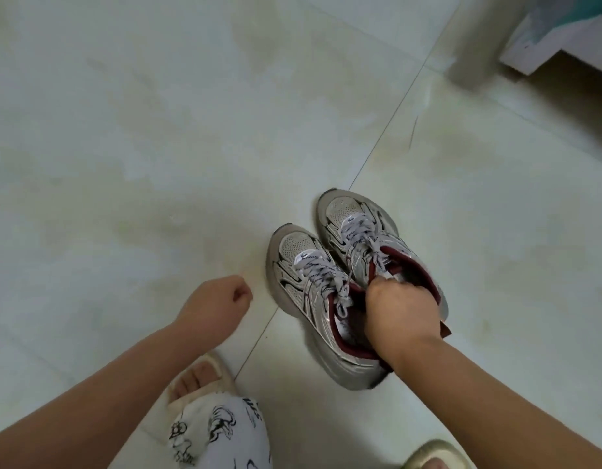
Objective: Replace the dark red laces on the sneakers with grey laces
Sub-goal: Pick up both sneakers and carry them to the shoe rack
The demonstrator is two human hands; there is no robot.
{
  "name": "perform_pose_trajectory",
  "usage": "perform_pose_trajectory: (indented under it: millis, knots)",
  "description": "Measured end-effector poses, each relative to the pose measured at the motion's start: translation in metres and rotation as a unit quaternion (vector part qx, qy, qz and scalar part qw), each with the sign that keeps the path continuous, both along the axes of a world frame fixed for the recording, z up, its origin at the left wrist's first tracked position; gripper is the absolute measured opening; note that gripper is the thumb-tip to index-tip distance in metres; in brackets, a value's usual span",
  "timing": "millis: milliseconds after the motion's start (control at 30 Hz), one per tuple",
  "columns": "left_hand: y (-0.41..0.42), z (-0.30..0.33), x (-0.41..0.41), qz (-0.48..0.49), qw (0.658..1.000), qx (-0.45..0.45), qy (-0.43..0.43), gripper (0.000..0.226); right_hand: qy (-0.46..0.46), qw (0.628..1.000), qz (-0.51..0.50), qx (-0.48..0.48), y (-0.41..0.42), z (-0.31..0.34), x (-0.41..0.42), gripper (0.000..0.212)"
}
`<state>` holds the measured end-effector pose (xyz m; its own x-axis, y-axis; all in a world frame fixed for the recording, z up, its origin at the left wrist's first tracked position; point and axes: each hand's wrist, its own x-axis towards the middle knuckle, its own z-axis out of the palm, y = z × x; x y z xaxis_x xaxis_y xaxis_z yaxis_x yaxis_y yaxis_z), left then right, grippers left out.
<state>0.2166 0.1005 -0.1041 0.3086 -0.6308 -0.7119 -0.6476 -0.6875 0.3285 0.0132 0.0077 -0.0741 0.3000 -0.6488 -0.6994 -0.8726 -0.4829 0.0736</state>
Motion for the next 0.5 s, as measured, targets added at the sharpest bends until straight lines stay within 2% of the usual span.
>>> perform_pose_trajectory:
  millis: [200, 500]
  knots:
    - [0.021, 0.130, 0.028, 0.019, 1.000, 0.007, 0.021, 0.013, 0.004, 0.999, 0.003, 0.049, 0.009, 0.122, 0.002, 0.010]
    - [0.030, 0.373, 0.056, 0.108, 0.992, -0.057, 0.032, 0.022, -0.027, 0.999, 0.033, 0.008, 0.005, 0.362, 0.034, 0.019]
